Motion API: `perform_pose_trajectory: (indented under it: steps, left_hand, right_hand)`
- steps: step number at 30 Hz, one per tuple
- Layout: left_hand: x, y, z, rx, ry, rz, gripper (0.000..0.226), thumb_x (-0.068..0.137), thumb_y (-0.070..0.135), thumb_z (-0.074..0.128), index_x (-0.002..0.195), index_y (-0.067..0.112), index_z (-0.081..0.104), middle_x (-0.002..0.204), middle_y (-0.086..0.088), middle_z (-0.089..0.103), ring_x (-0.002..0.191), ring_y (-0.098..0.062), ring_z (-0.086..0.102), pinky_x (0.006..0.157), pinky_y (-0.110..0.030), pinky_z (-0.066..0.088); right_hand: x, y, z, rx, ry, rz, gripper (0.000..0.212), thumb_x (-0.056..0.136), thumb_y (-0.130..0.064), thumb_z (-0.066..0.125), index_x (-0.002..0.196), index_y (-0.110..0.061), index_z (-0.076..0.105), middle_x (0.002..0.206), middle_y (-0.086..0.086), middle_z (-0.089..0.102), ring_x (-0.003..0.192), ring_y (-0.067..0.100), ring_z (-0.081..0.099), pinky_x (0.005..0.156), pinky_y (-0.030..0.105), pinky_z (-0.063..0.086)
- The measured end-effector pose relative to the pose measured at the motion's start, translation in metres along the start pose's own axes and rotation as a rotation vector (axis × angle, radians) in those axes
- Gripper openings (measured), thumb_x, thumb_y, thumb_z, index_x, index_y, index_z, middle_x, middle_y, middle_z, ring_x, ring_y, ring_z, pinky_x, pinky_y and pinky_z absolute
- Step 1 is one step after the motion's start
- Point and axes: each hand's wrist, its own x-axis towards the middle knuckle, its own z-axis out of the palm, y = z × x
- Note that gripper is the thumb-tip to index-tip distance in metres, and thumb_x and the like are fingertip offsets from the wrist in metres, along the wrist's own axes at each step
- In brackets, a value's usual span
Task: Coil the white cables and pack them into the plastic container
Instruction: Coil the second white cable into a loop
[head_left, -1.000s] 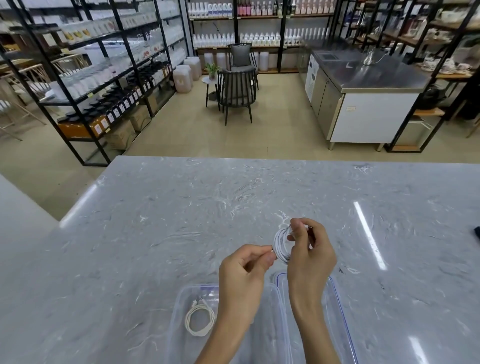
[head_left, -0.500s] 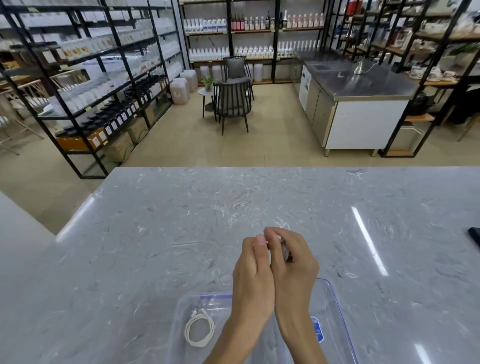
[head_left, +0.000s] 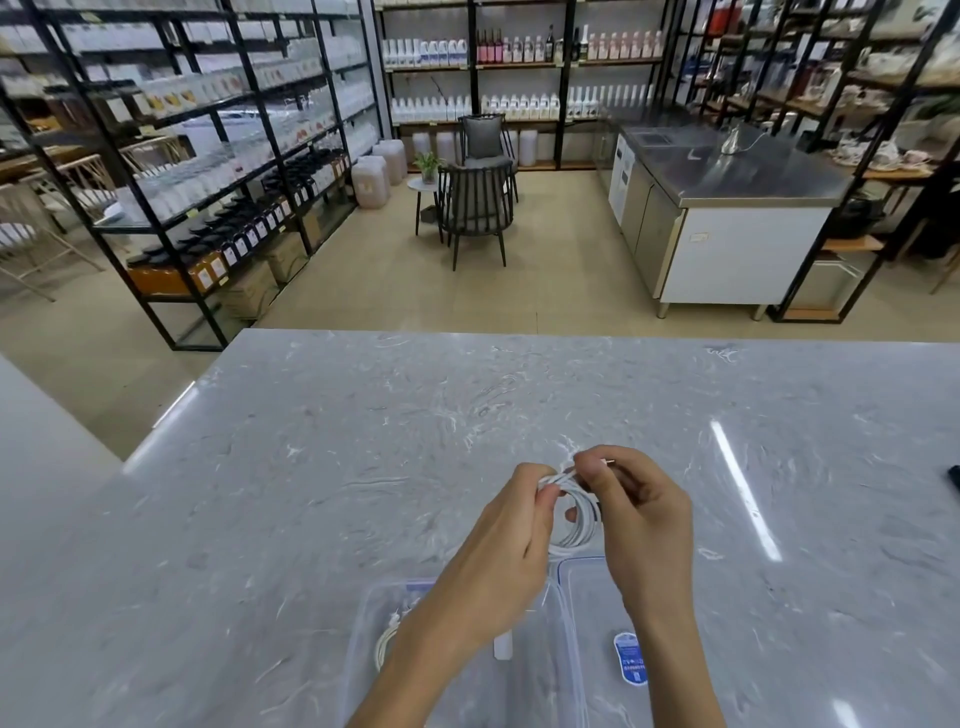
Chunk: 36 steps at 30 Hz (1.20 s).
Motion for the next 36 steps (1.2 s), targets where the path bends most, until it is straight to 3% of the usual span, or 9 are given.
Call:
perform_pose_trajectory:
  steps: [5,9,14,21,26,29,36]
  left_hand:
    - [0.000,0.009,0.000,0.034,-0.046,-0.001,0.027,0.095,0.059,0.020,0.101,0.042,0.039,0.070,0.019,0.044,0.060,-0.004,0.040,0.055,-0.022,0.037]
    - [0.006,0.011,-0.004,-0.024,0.052,0.000,0.012,0.102,0.038,0.031,0.098,0.036,0.042,0.073,0.019,0.051,0.061,-0.004,0.045,0.055,-0.016,0.037]
    - [0.006,0.006,-0.005,-0.044,0.129,-0.043,0.009,0.096,0.029,0.036,0.100,0.034,0.040,0.077,0.012,0.056,0.063,-0.006,0.049,0.054,-0.020,0.039]
    - [0.004,-0.003,-0.010,-0.178,0.040,-0.069,0.010,0.098,0.018,0.033,0.103,0.024,0.039,0.068,0.013,0.050,0.054,-0.004,0.038,0.047,-0.018,0.035]
    - [0.003,-0.006,-0.015,-0.301,-0.047,-0.134,0.014,0.098,0.015,0.033,0.108,0.024,0.038,0.067,0.015,0.048,0.055,-0.006,0.036,0.047,-0.021,0.036]
    - [0.004,-0.007,-0.015,-0.330,-0.085,-0.170,0.020,0.094,0.017,0.034,0.109,0.030,0.038,0.071,0.018,0.050,0.057,-0.003,0.041,0.048,-0.021,0.041]
    - [0.004,-0.016,-0.015,-0.405,-0.037,-0.235,0.025,0.099,0.010,0.038,0.105,0.033,0.045,0.080,0.003,0.054,0.068,-0.012,0.049,0.062,-0.032,0.045]
  right_hand:
    - [0.002,-0.004,-0.002,0.100,0.157,0.015,0.018,0.088,-0.011,0.067,0.076,-0.023,0.072,0.066,0.000,0.071,0.057,0.008,0.067,0.049,0.013,0.050]
    - [0.003,-0.004,-0.006,0.170,0.012,0.146,0.003,0.087,-0.022,0.070,0.085,-0.021,0.072,0.074,0.002,0.073,0.065,0.011,0.071,0.052,0.018,0.053]
    - [-0.003,0.001,-0.003,0.259,-0.092,0.263,0.028,0.072,-0.036,0.077,0.085,-0.014,0.068,0.084,0.014,0.074,0.074,0.019,0.074,0.061,0.022,0.056]
    - [-0.004,0.014,0.005,0.267,-0.190,0.404,0.007,0.089,-0.016,0.068,0.087,-0.011,0.072,0.087,0.015,0.075,0.076,0.023,0.074,0.062,0.028,0.058]
    - [0.001,0.025,0.000,0.257,-0.332,0.573,0.012,0.091,-0.021,0.065,0.090,-0.016,0.076,0.086,0.007,0.074,0.074,0.015,0.069,0.065,0.024,0.057]
    - [0.002,0.036,0.000,0.376,-0.399,0.737,0.019,0.093,-0.012,0.060,0.104,-0.006,0.074,0.089,0.009,0.072,0.074,0.016,0.068,0.069,0.025,0.058]
    - [0.001,0.047,0.006,0.276,-0.455,0.702,0.018,0.093,-0.014,0.061,0.103,-0.012,0.076,0.091,0.007,0.074,0.078,0.014,0.067,0.074,0.025,0.053]
